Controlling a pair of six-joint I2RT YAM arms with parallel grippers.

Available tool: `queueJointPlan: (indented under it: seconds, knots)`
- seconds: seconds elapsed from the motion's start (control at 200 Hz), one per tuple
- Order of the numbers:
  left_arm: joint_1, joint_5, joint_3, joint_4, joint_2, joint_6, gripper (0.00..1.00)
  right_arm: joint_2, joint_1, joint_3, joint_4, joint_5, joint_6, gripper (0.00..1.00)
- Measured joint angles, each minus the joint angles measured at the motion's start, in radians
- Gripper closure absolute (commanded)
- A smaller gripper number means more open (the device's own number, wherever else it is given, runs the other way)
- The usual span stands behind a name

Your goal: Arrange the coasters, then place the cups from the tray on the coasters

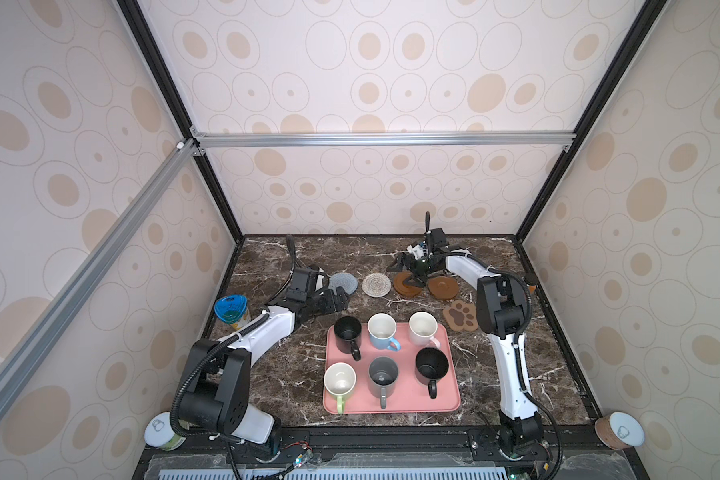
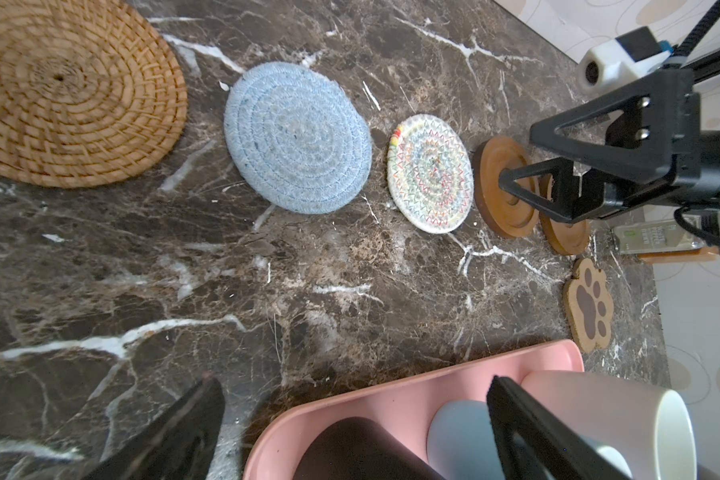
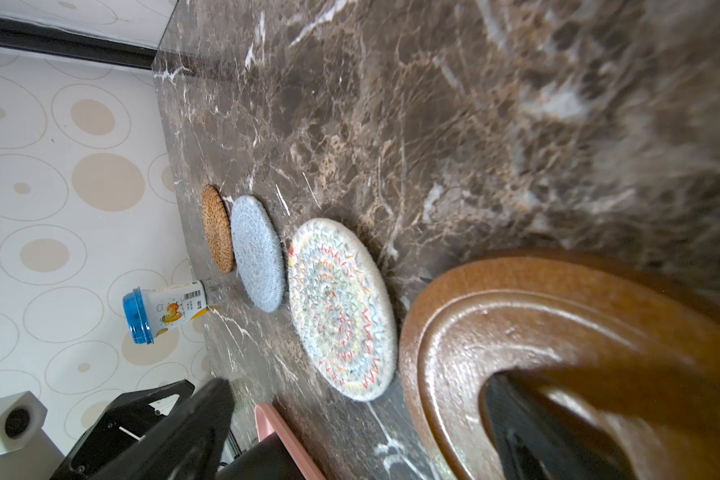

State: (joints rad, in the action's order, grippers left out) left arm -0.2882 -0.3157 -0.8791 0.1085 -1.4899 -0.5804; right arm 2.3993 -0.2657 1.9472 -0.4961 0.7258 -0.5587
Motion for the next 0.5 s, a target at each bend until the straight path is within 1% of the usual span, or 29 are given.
queueJointPlan:
  seconds: [0.34, 0.5]
  knots:
    - [0.000, -0.002, -0.005, 0.000, -0.001, 0.000, 0.00, -0.005, -0.002, 0.000, -0.008, -0.024, 0.006, 0.01]
    - [-0.005, -0.009, -0.064, 0.001, -0.034, 0.002, 0.00, -0.043, 0.009, 0.000, -0.043, -0.044, 0.019, 0.01]
